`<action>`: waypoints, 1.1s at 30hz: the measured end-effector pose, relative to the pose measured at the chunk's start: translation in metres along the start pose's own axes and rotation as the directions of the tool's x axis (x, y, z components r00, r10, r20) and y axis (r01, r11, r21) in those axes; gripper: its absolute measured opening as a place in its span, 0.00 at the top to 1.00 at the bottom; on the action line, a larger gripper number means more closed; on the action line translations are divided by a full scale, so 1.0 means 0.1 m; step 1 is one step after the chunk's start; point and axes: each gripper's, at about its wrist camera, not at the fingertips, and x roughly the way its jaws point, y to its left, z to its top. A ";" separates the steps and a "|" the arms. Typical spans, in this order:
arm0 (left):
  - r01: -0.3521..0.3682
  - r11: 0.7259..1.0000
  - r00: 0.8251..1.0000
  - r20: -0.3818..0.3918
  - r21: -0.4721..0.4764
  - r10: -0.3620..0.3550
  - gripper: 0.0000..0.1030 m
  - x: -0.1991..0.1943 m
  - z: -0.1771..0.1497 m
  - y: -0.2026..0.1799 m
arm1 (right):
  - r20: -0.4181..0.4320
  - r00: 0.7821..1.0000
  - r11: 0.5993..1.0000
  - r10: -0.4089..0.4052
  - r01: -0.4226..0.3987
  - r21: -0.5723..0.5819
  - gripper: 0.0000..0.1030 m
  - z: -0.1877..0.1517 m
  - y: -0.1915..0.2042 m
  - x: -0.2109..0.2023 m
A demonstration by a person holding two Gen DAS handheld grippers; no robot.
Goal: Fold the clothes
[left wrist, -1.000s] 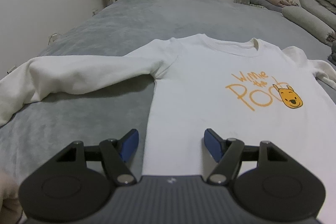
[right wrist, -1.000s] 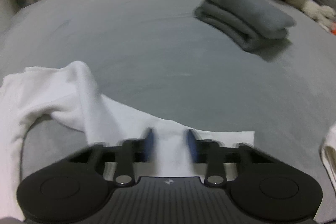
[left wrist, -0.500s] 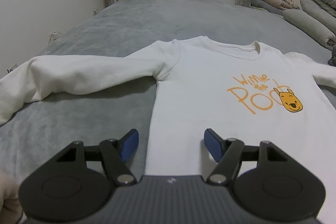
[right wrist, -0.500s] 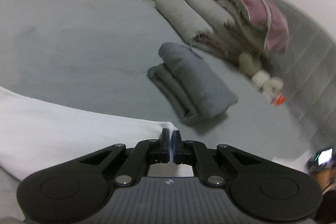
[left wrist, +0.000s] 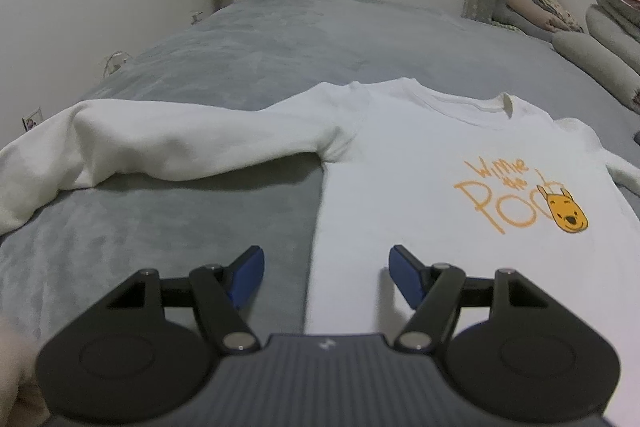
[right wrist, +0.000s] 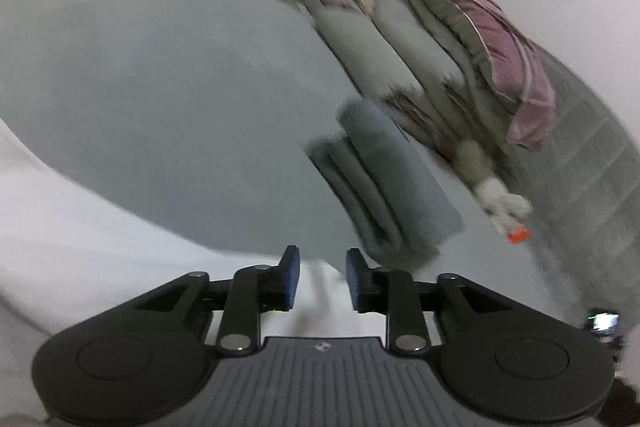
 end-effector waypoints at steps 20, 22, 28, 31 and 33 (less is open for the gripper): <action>0.035 0.999 0.999 -0.018 -0.006 -0.035 0.34 -0.04 -0.03 -0.06 | -0.110 0.817 0.824 0.566 -0.563 0.062 0.78 -0.15 0.46 -0.09; 0.037 0.999 0.999 -0.017 -0.004 -0.037 0.32 -0.05 -0.03 -0.07 | -0.095 0.820 0.825 0.565 -0.560 0.075 0.78 -0.15 0.46 -0.13; 0.030 1.000 0.999 -0.020 -0.008 -0.031 0.31 -0.03 -0.03 -0.05 | 0.036 0.825 0.822 0.564 -0.565 0.070 0.66 0.16 0.46 -0.28; 0.029 1.000 0.999 -0.022 -0.011 -0.029 0.31 -0.03 -0.02 -0.04 | 0.065 0.830 0.828 0.553 -0.557 0.060 0.60 0.34 0.57 -0.21; 0.029 1.000 0.999 -0.023 -0.012 -0.029 0.31 -0.02 -0.02 -0.04 | 0.081 0.826 0.828 0.557 -0.560 0.025 0.59 0.43 0.69 -0.17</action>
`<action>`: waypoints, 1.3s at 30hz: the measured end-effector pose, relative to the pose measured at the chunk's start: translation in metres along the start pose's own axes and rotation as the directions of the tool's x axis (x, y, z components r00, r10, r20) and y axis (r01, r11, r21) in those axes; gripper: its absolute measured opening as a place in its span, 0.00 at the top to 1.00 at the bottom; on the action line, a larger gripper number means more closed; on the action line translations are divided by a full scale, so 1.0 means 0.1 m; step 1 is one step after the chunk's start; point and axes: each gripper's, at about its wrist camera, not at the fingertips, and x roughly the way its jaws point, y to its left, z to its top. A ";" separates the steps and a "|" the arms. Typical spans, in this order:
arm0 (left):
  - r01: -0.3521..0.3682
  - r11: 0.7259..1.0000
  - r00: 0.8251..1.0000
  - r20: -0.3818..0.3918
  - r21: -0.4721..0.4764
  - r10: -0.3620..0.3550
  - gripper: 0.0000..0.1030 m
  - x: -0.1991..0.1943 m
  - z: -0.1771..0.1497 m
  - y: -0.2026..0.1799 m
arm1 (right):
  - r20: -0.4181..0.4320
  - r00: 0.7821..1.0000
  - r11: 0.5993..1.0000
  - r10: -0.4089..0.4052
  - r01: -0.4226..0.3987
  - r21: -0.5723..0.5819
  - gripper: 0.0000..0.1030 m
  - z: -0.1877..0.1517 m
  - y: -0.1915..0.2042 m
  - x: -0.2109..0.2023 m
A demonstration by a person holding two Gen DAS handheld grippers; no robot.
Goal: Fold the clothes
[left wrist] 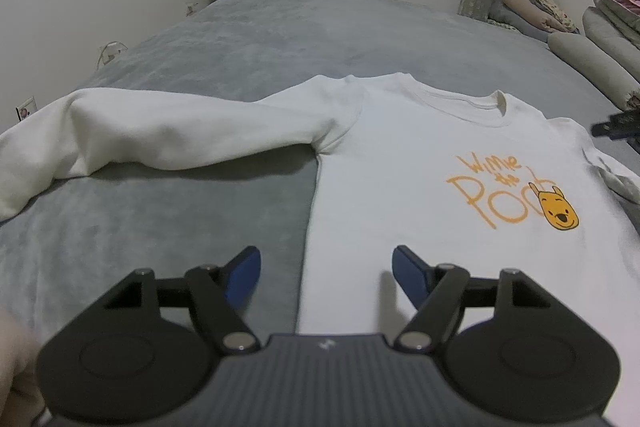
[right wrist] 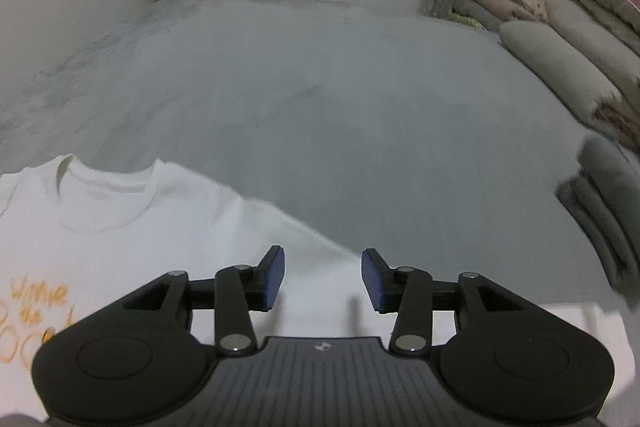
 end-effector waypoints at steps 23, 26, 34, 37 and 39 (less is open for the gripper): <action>-0.042 0.999 0.999 -0.007 0.024 0.043 0.30 0.10 -0.02 0.05 | -0.012 0.986 0.965 -0.168 0.162 -0.207 0.94 -0.11 0.55 0.69; -0.044 0.999 0.999 -0.007 0.023 0.044 0.29 0.09 -0.01 0.07 | -0.019 0.989 0.979 -0.150 0.146 -0.145 0.87 -0.02 0.49 0.57; -0.025 0.999 1.000 -0.013 -0.019 0.025 0.29 0.02 0.02 0.11 | 0.023 0.997 0.997 0.073 -0.073 0.025 0.78 -0.36 0.22 -0.13; -0.032 0.999 0.999 -0.014 -0.014 0.032 0.29 0.03 -0.01 0.10 | 0.019 0.992 0.988 0.127 -0.128 0.092 0.82 -0.63 0.10 -0.05; -0.035 0.999 0.999 -0.014 -0.011 0.035 0.29 0.02 -0.02 0.10 | 0.046 0.988 0.974 0.145 -0.150 0.167 0.83 -0.76 -0.01 -0.03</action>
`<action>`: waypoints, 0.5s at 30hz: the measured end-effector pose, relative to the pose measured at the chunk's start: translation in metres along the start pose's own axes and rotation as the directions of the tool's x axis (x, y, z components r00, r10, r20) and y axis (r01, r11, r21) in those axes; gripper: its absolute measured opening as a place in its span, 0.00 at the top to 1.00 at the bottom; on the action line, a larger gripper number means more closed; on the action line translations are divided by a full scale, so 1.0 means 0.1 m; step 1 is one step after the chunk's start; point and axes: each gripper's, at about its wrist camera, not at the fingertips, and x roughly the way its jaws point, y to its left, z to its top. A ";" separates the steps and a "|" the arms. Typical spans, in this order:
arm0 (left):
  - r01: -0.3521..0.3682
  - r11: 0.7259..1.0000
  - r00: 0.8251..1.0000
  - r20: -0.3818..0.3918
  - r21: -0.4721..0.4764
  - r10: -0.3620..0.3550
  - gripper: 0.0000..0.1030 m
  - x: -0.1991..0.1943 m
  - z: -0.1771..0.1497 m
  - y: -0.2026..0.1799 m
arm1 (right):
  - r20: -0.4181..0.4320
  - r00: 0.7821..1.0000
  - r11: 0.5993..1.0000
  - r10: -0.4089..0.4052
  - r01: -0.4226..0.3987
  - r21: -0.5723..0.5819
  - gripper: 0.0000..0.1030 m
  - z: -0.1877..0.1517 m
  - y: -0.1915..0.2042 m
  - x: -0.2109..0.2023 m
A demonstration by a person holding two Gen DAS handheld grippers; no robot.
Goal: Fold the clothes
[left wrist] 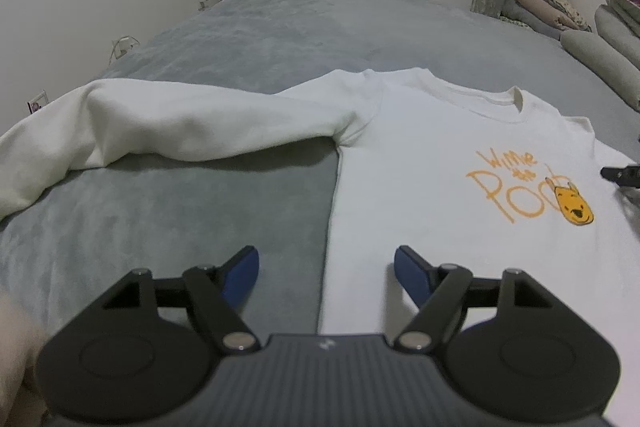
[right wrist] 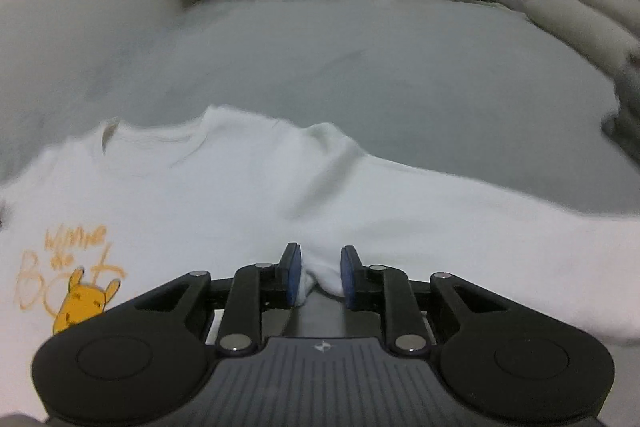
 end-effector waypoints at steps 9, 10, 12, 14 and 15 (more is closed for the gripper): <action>0.016 1.000 1.000 0.000 -0.007 -0.016 0.29 -0.02 0.00 0.00 | -0.021 0.969 0.969 -0.246 0.245 -0.028 0.86 0.06 -0.47 -0.16; 0.018 1.000 1.000 0.000 -0.008 -0.018 0.29 -0.02 0.00 0.00 | -0.030 0.959 0.960 -0.281 0.281 0.005 0.89 0.05 -0.63 -0.18; 0.017 1.000 1.000 -0.001 -0.004 -0.017 0.29 -0.02 0.00 0.00 | -0.053 0.927 0.923 -0.372 0.375 0.083 0.97 0.06 -0.95 -0.25; 0.015 1.000 1.000 -0.002 -0.002 -0.015 0.29 -0.02 -0.01 -0.01 | -0.079 0.914 0.902 -0.399 0.406 0.144 1.00 0.08 -1.18 -0.32; 0.014 1.000 1.000 -0.002 0.000 -0.014 0.29 -0.02 0.00 -0.02 | -0.091 0.912 0.896 -0.399 0.409 0.170 1.00 0.10 -1.28 -0.36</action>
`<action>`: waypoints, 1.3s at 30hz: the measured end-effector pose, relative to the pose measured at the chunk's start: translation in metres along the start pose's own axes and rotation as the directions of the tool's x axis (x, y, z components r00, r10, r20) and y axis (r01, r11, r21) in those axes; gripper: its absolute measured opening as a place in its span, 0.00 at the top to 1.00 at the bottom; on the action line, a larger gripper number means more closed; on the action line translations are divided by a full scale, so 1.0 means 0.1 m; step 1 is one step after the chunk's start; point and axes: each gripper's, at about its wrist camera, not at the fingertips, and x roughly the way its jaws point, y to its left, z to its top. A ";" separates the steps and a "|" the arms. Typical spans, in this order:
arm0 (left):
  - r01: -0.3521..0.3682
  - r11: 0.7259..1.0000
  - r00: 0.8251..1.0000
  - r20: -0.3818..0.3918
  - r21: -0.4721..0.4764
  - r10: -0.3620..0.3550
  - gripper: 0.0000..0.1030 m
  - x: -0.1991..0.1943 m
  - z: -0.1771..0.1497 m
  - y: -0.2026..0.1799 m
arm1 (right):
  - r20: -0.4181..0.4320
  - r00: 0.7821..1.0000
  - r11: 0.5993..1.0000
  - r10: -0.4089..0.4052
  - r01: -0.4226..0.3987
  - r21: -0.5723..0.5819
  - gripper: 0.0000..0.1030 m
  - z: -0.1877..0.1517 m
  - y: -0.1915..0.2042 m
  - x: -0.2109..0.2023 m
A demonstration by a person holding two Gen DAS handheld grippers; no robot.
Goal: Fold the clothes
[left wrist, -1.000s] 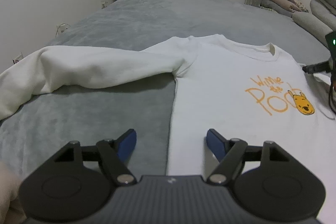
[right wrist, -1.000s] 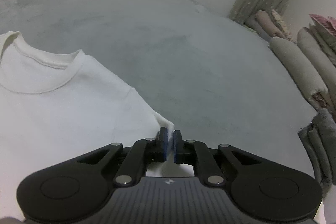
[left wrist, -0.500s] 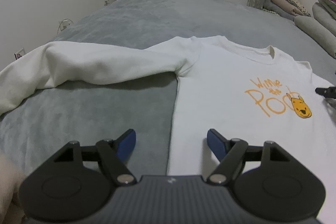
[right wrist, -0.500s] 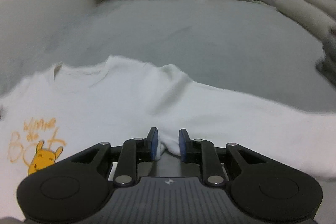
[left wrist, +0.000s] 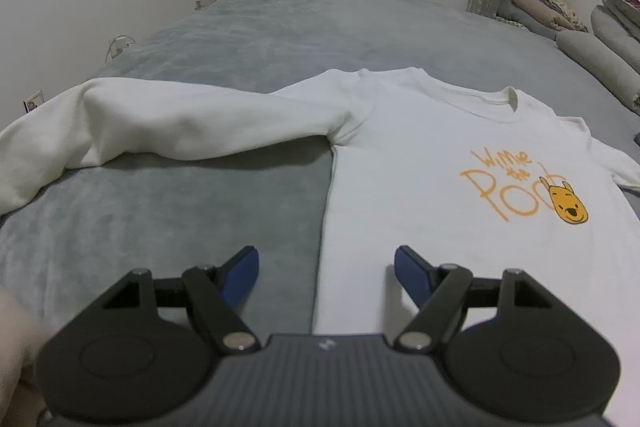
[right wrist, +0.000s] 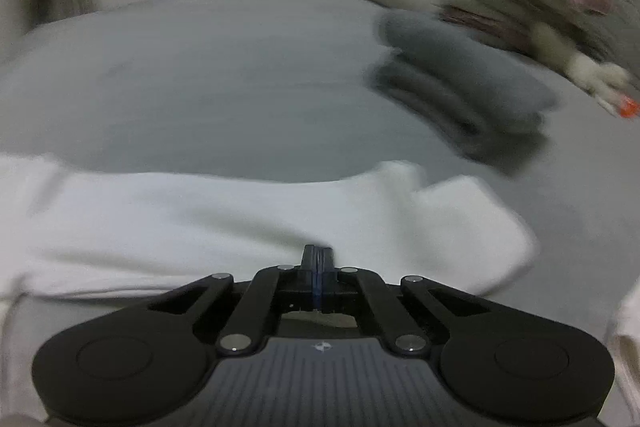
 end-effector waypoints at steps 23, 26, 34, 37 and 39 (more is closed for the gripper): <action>0.003 0.999 1.000 0.000 0.038 -0.003 0.27 -0.02 -0.02 -0.07 | -0.027 0.907 0.905 -0.420 0.420 0.060 0.98 0.13 -0.21 0.14; 0.005 0.999 1.000 -0.001 0.031 -0.005 0.27 -0.01 -0.02 -0.05 | -0.040 0.877 0.878 -0.478 0.479 -0.004 0.97 0.07 -0.11 0.25; 0.006 1.000 1.000 0.009 -0.007 -0.006 0.27 -0.02 0.06 0.04 | 0.103 0.885 0.870 -0.453 0.465 -0.166 0.68 0.19 0.51 0.02; -0.009 0.999 1.000 0.022 -0.051 0.010 0.27 -0.06 0.12 0.19 | 0.087 0.979 0.953 -0.186 0.201 -0.226 0.60 0.21 0.93 -0.25; -0.020 0.995 0.999 0.025 -0.095 0.023 0.27 -0.07 0.17 0.34 | 0.055 0.998 0.962 0.012 0.004 -0.274 0.59 0.17 1.26 -0.46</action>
